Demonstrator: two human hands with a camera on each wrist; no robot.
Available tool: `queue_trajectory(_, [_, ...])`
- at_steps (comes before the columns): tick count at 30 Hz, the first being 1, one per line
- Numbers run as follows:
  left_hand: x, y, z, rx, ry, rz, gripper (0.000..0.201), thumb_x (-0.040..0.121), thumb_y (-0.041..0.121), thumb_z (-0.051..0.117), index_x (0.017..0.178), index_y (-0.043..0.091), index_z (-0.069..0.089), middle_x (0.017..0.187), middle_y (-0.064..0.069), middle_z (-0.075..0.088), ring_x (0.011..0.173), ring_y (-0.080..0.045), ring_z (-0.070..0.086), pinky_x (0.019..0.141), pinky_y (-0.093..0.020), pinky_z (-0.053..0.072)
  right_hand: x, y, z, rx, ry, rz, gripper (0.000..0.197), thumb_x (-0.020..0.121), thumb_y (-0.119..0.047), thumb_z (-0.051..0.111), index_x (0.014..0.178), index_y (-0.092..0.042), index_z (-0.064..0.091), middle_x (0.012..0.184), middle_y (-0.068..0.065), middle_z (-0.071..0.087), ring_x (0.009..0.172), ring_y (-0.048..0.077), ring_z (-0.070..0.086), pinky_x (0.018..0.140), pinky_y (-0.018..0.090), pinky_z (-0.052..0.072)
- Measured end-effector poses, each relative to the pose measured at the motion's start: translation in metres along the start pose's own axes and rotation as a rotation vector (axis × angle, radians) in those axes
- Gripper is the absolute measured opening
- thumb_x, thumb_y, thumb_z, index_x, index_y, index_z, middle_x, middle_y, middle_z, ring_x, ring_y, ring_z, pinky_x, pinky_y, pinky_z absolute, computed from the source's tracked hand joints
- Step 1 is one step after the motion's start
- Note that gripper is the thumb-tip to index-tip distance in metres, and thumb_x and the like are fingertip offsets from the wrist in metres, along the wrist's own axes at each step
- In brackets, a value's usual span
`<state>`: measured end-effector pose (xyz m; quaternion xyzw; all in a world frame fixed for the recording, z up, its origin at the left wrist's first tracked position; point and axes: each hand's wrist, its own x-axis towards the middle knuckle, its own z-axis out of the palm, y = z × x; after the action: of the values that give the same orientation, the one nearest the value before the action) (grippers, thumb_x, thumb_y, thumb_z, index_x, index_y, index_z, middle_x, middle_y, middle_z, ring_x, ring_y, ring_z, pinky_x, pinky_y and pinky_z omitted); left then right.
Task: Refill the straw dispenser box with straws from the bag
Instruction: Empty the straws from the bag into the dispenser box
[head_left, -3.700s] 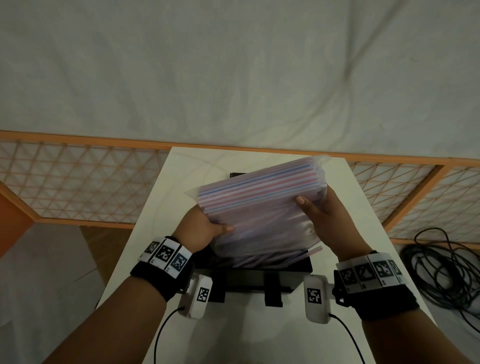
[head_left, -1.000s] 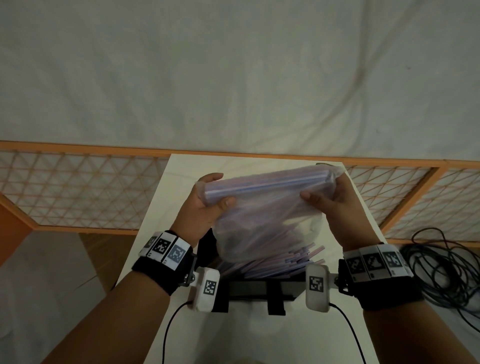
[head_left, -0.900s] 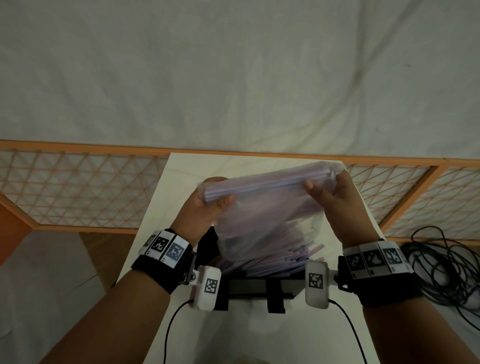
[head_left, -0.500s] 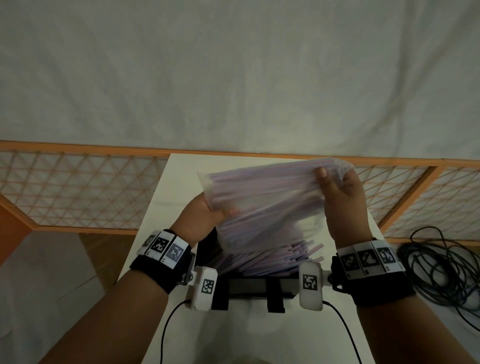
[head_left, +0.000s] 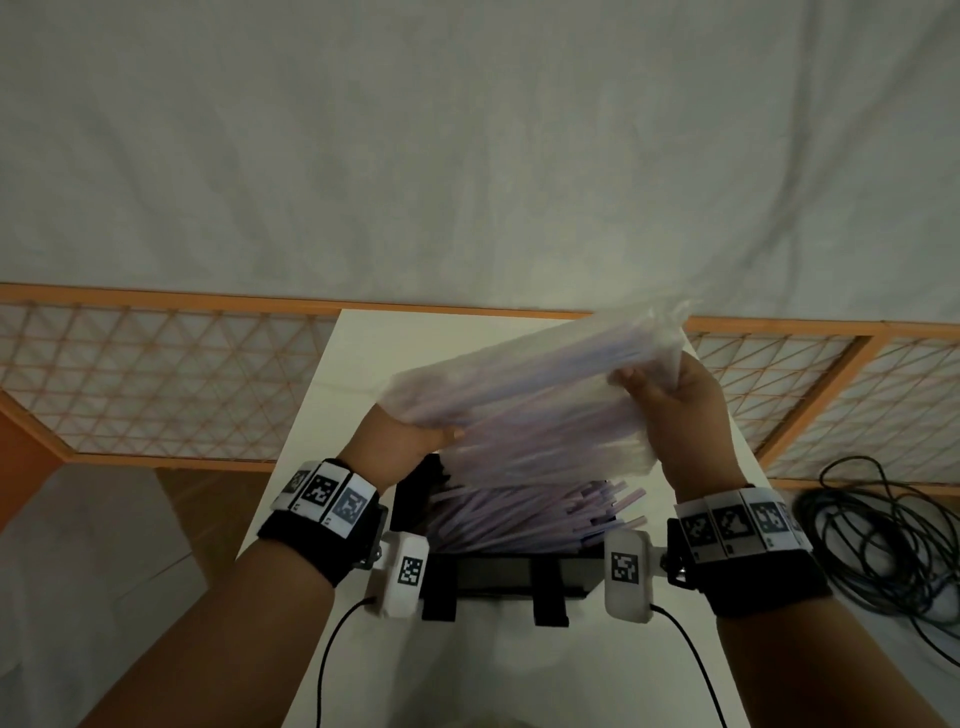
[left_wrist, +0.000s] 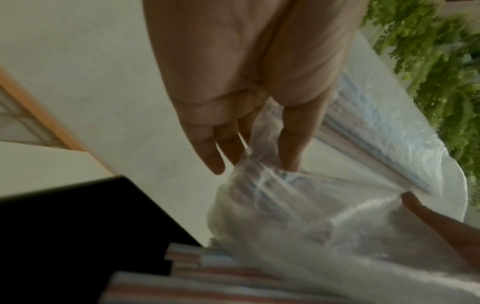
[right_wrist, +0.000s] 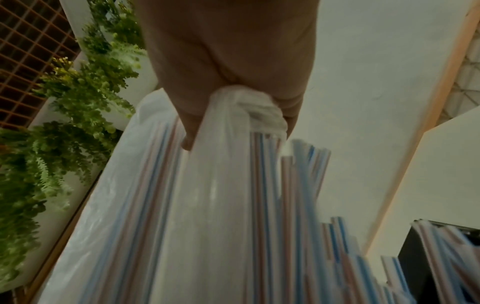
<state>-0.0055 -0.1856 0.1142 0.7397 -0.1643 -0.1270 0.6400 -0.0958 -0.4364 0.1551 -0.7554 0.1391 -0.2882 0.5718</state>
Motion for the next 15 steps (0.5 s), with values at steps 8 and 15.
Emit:
queue_trajectory(8, [0.002, 0.012, 0.002, 0.004, 0.164, 0.064, 0.028, 0.079, 0.006, 0.072, 0.094, 0.029, 0.065, 0.1, 0.0, 0.07, 0.094, -0.005, 0.065, 0.091, -0.036, 0.049, 0.001, 0.001, 0.004, -0.334, -0.264, 0.082, 0.036, 0.082, -0.038, 0.068, 0.106, -0.012, 0.066, 0.099, 0.002, 0.067, 0.094, 0.018, 0.062, 0.085, 0.033, 0.047])
queue_trajectory(15, [-0.001, 0.009, 0.001, -0.039, 0.146, 0.05, 0.031, 0.069, 0.005, 0.08, 0.088, 0.026, 0.067, 0.091, 0.003, 0.07, 0.085, -0.006, 0.067, 0.086, -0.036, 0.052, 0.001, 0.007, 0.007, -0.355, -0.18, 0.115, 0.023, 0.071, -0.024, 0.08, 0.08, -0.006, 0.069, 0.084, 0.009, 0.07, 0.084, 0.026, 0.065, 0.074, 0.031, 0.047])
